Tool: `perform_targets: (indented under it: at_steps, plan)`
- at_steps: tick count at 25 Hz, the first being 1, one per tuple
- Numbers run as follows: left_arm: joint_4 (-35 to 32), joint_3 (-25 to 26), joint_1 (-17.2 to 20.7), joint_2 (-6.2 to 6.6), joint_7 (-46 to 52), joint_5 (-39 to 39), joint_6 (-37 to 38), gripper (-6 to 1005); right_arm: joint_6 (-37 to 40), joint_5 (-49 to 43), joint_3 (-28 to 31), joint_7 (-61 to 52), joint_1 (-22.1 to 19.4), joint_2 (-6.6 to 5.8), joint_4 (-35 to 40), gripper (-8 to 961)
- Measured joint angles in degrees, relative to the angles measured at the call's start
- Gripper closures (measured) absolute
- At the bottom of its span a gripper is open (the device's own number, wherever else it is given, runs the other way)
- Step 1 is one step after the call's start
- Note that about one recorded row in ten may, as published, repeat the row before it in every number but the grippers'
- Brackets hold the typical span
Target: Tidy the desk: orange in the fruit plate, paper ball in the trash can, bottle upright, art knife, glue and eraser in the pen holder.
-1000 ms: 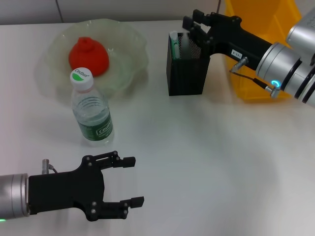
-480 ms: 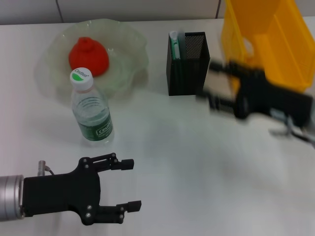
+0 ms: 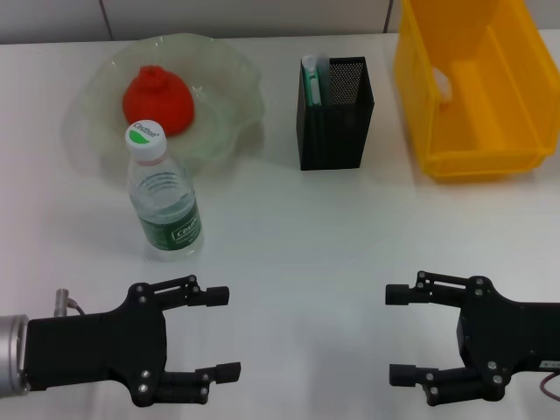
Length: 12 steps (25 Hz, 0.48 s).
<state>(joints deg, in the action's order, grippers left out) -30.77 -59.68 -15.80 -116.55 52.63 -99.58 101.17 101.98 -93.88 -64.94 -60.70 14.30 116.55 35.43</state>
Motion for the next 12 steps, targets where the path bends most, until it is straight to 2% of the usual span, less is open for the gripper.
perform_targets:
  at_steps: [12]
  plan:
    - [0.2,0.1,0.6,0.04,0.0,0.0,0.7,185,-0.7,-0.2,0.1,-0.4,-0.2,0.17,0.3,112]
